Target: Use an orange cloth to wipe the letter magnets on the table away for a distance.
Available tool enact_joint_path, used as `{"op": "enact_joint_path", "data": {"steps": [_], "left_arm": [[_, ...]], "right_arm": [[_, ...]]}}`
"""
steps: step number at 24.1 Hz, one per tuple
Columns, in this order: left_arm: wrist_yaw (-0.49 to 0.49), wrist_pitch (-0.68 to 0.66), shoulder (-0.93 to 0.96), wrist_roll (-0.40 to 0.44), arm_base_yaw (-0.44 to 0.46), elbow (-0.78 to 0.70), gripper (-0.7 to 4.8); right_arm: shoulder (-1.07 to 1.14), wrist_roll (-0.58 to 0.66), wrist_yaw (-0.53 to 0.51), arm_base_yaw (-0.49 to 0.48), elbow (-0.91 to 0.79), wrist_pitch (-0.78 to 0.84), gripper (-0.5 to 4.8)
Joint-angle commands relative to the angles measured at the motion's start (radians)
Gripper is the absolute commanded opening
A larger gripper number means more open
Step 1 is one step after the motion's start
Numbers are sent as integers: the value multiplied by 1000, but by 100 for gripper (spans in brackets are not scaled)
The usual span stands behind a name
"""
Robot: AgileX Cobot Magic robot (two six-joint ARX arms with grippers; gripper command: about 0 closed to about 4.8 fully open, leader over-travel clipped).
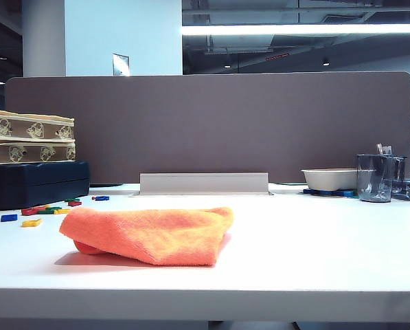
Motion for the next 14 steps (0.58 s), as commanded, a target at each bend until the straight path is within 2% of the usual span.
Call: {"op": "enact_joint_path", "data": {"steps": [1, 14], "left_arm": [[7, -3, 2, 1, 2, 4, -5], [7, -3, 2, 1, 2, 4, -5]], "right_arm": [[-4, -2, 0, 0, 4, 14, -1], [-4, -2, 0, 0, 4, 37, -1]]}}
